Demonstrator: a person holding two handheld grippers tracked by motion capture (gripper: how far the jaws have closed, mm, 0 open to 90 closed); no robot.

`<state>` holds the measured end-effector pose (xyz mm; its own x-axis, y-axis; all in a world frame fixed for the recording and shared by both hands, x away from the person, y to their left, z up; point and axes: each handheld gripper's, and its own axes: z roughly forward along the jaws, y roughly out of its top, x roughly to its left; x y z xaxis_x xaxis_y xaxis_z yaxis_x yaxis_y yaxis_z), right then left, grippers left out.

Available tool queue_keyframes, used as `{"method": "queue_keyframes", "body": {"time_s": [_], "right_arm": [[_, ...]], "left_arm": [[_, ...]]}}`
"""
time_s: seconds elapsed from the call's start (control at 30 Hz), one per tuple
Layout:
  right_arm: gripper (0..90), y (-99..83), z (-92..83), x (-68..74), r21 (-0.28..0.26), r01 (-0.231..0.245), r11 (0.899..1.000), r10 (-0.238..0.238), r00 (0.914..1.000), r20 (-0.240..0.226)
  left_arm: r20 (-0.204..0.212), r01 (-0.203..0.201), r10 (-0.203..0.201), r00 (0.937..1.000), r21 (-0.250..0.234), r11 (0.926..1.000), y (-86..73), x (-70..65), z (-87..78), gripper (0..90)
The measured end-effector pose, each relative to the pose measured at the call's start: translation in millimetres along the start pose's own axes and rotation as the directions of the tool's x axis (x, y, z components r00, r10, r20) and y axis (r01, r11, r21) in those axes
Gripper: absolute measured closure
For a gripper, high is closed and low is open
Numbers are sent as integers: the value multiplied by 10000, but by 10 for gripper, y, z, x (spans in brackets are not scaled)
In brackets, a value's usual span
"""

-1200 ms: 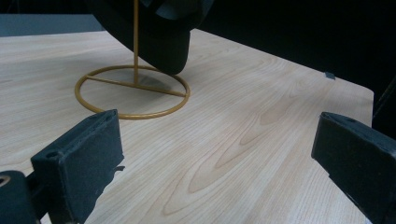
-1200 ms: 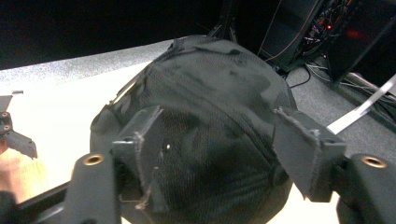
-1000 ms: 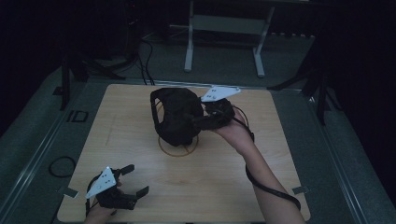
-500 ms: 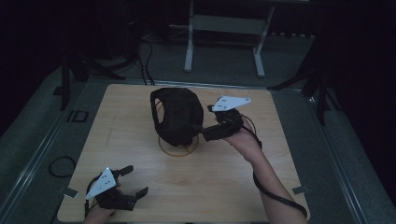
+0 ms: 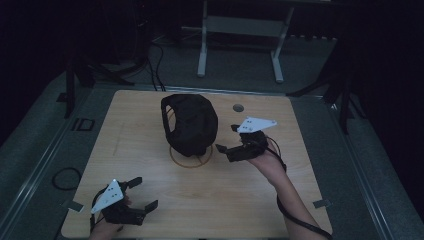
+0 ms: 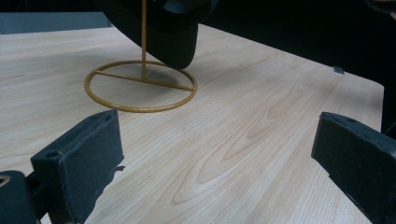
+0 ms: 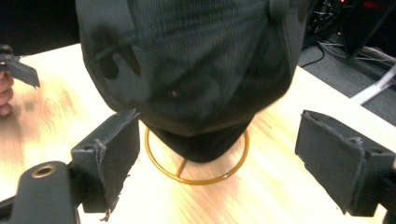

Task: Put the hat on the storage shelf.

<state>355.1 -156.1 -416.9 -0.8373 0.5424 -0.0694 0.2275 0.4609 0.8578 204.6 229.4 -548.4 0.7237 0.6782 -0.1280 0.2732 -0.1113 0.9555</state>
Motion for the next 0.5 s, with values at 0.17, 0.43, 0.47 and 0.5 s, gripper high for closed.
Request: {"method": "queue_keyframes", "body": {"time_s": [0.17,0.43,0.47,0.5], "right_arm": [[138,-160,-12,-16,60,-221,9997,221,9997,42],[138,-407,19,-18,79,-579,9983,580,9983,-74],[138,-438,27,-20,116,-573,9983,574,9982,-148],[138,-468,34,-17,118,-539,9985,540,9985,-82]], "left_arm": [[-43,15,-15,10000,2,10000,-1,4,-1,24],[-42,26,-27,10000,-30,10000,0,5,-7,24],[-36,21,-21,10000,-32,10000,-2,7,-9,25],[-41,20,-20,10000,-16,10000,-2,8,-8,24]]}}
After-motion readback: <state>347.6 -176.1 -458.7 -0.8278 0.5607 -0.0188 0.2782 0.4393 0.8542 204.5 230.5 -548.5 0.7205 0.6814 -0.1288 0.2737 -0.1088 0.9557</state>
